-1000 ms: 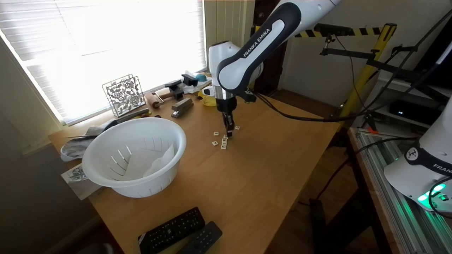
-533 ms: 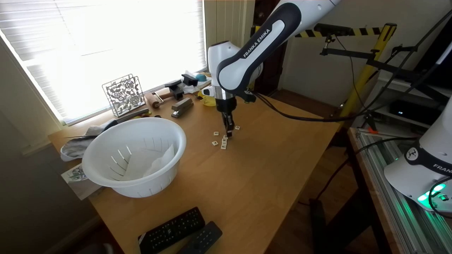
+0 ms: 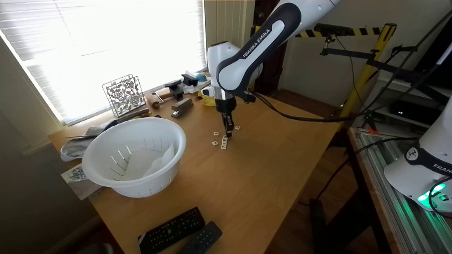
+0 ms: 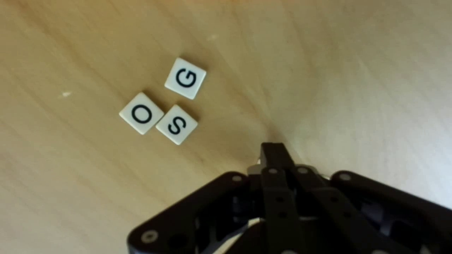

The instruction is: Create the word 'Firm' using the letter tiles.

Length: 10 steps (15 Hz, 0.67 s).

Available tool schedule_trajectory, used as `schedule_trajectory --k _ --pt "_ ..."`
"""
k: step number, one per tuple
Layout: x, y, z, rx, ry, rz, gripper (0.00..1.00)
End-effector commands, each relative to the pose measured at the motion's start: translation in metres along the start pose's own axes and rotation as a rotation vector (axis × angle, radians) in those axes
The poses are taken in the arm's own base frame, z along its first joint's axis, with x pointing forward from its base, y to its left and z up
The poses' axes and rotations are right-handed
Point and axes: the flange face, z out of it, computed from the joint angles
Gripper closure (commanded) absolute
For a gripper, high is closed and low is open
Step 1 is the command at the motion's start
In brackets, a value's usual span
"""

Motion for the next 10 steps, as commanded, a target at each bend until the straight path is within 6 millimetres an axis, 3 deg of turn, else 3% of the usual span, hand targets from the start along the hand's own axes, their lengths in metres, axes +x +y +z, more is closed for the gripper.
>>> schedule_trajectory --k 1,10 --pt "0.0046 -0.0008 0.0102 0.001 -0.02 -0.02 1.0" --pt "0.0041 0.0008 0.0068 -0.003 -0.01 -0.014 1.0"
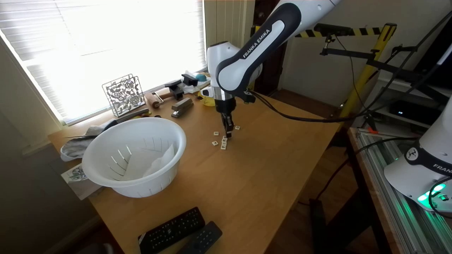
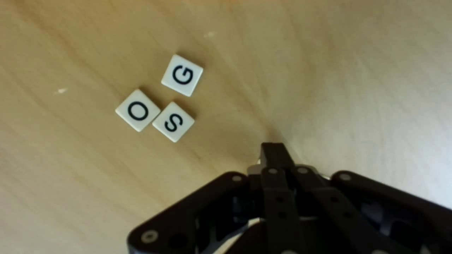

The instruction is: Create the word 'Firm' using the letter tiles.

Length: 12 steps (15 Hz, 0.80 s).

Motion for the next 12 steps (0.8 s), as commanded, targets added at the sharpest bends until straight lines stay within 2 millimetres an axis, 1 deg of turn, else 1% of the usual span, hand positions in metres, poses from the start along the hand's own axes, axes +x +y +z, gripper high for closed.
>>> schedule_trajectory --k 1,12 --pt "0.0023 0.003 0.0058 -0.003 -0.008 -0.01 1.0" --pt "-0.0014 0.0074 0.0015 0.002 0.007 0.003 1.0"
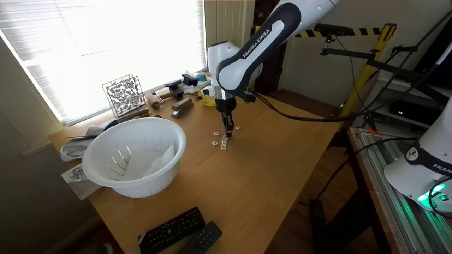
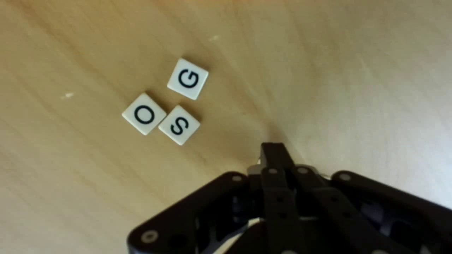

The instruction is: Create the word 'Firm' using the letter tiles.

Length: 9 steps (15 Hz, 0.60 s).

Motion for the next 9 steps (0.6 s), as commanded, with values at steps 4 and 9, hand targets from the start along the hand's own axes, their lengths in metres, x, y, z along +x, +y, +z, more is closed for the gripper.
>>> schedule_trajectory --k 4,9 --pt "0.0016 0.0024 0.004 0.004 0.0 -0.009 1.0" --pt "0.0045 -0.0004 0.0039 0.007 -0.004 -0.019 1.0"
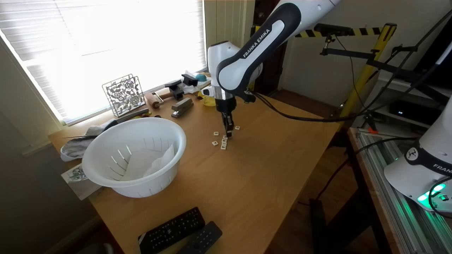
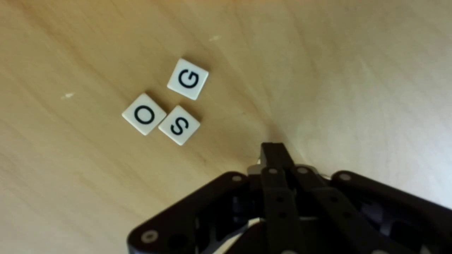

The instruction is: Create the word 'Firm' using the letter tiles.

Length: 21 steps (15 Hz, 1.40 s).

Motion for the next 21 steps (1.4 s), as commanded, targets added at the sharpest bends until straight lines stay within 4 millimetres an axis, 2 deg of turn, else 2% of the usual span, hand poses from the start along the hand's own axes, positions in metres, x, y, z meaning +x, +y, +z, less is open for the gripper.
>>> schedule_trajectory --k 1,21 --pt "0.005 -0.001 0.0037 0.006 -0.004 -0.021 1.0" --pt "0.0035 0.0004 -0.0022 0.006 0.03 -0.009 1.0"
